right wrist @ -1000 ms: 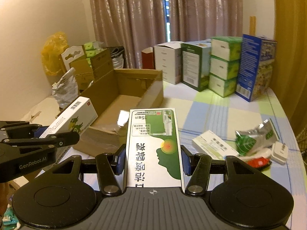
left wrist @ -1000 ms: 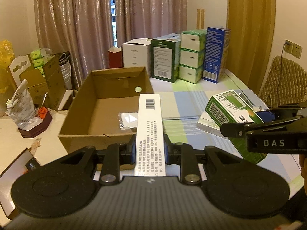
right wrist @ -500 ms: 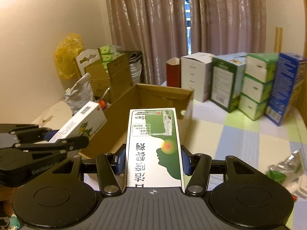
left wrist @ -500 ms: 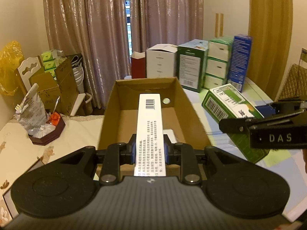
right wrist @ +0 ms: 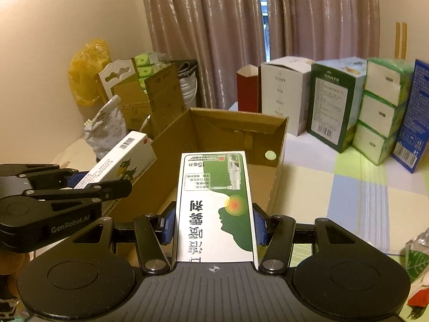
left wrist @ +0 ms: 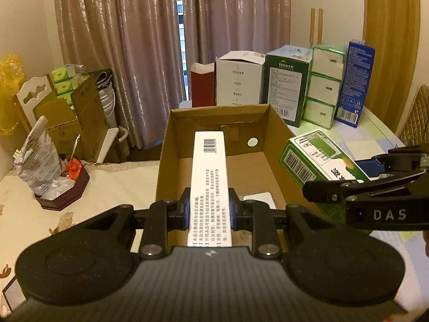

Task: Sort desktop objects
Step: 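Lower the white box into the cardboard box and open the left tool, then lower the white-green medicine box into the cardboard box and open the right tool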

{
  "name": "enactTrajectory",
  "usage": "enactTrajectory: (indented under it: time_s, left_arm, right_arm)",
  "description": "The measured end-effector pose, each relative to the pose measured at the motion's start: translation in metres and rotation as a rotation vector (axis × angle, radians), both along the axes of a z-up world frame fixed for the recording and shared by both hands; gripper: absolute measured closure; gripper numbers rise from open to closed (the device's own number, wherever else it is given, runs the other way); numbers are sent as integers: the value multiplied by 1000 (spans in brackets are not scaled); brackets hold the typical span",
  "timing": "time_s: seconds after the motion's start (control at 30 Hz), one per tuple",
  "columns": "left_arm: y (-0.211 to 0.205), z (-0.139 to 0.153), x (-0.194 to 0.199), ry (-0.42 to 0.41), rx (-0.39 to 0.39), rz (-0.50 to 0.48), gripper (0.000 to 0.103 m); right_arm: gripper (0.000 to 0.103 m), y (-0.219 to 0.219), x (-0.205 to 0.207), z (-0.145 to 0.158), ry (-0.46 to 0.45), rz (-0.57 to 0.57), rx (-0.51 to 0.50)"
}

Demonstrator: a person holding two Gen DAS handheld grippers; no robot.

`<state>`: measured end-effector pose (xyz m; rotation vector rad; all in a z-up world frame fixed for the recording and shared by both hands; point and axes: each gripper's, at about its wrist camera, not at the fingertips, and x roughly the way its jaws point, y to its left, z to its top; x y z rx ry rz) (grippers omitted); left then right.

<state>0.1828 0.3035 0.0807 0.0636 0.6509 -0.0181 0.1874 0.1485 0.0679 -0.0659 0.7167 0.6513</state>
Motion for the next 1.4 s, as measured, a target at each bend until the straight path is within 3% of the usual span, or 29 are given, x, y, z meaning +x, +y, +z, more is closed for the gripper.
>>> enactTrajectory:
  time_s: [0.2,0.3,0.77,1.1,1.4]
  left_arm:
    - [-1,-20,18,26,-4,-12,81]
    - [4,-26,22,34,-16,6,76]
    - [23,-9,-12,-25,-42,67,74]
    - [17,-6,-29,-18,-44,81,69]
    - [-4,3,-57,-21,-56,86,63]
  right_arm:
    - [51,4,12,-12,21,-8,2]
    - [51,5,13,-15,27,-11,6]
    - [50,17,11,-15,28,32,53]
    - [32,-12,-2,-2,12,-29,91]
    - [25,-48,-34,9,19,-57,96]
